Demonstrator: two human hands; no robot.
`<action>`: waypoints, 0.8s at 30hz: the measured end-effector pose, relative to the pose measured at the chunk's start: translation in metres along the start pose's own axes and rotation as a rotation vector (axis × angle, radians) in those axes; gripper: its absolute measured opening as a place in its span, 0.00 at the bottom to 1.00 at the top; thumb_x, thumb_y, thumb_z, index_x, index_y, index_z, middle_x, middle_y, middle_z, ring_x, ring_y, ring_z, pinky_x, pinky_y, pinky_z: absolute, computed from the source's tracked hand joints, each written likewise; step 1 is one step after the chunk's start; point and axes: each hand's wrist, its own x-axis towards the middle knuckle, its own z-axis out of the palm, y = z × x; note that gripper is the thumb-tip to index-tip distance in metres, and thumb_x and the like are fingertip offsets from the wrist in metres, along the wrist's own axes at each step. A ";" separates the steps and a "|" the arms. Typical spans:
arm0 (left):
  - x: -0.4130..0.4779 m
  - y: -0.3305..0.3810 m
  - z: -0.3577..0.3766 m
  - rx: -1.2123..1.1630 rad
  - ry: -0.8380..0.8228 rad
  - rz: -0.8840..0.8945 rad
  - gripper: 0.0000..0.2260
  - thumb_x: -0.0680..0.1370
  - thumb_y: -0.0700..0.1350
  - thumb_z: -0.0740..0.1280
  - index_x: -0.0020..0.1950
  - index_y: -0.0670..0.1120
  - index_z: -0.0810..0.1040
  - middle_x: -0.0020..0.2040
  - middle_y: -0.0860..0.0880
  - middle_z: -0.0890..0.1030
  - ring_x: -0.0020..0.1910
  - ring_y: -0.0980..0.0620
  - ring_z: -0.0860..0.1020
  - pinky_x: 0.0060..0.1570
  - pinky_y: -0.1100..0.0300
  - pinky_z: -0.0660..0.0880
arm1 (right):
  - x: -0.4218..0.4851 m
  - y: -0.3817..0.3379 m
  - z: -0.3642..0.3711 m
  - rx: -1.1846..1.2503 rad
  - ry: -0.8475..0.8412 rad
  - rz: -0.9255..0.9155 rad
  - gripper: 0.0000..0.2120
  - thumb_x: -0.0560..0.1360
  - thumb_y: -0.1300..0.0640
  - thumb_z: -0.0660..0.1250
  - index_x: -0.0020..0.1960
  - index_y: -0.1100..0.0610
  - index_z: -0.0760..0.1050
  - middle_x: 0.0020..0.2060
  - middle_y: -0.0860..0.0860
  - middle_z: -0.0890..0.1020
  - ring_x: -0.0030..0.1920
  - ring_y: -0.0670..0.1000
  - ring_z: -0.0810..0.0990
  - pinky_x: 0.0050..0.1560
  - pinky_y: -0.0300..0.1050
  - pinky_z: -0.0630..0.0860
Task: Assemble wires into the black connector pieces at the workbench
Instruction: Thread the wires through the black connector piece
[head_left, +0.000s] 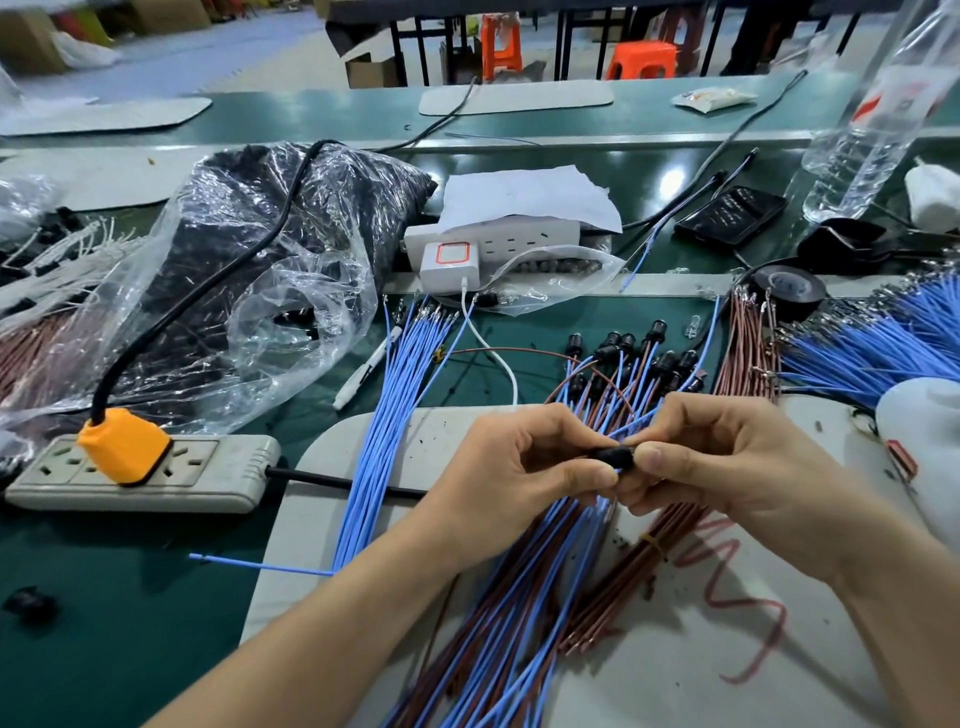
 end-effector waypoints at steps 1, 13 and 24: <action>0.000 0.000 0.000 -0.003 -0.004 -0.008 0.06 0.71 0.32 0.70 0.45 0.41 0.79 0.35 0.53 0.82 0.34 0.60 0.80 0.39 0.68 0.75 | 0.000 0.000 0.000 0.008 -0.002 0.008 0.05 0.59 0.58 0.74 0.34 0.57 0.82 0.34 0.65 0.83 0.33 0.57 0.84 0.35 0.44 0.81; 0.001 -0.002 -0.002 0.178 0.032 -0.020 0.07 0.71 0.36 0.73 0.44 0.46 0.79 0.38 0.49 0.82 0.36 0.54 0.80 0.43 0.59 0.78 | 0.002 0.004 0.006 -0.033 0.059 -0.025 0.04 0.63 0.64 0.70 0.35 0.65 0.75 0.30 0.62 0.82 0.30 0.53 0.82 0.32 0.40 0.79; 0.004 0.005 -0.004 0.493 0.233 0.308 0.08 0.74 0.46 0.69 0.50 0.44 0.83 0.41 0.51 0.77 0.40 0.54 0.75 0.43 0.65 0.71 | 0.001 -0.004 0.000 -0.028 0.212 -0.344 0.04 0.66 0.59 0.72 0.37 0.57 0.78 0.28 0.54 0.79 0.30 0.50 0.77 0.34 0.37 0.76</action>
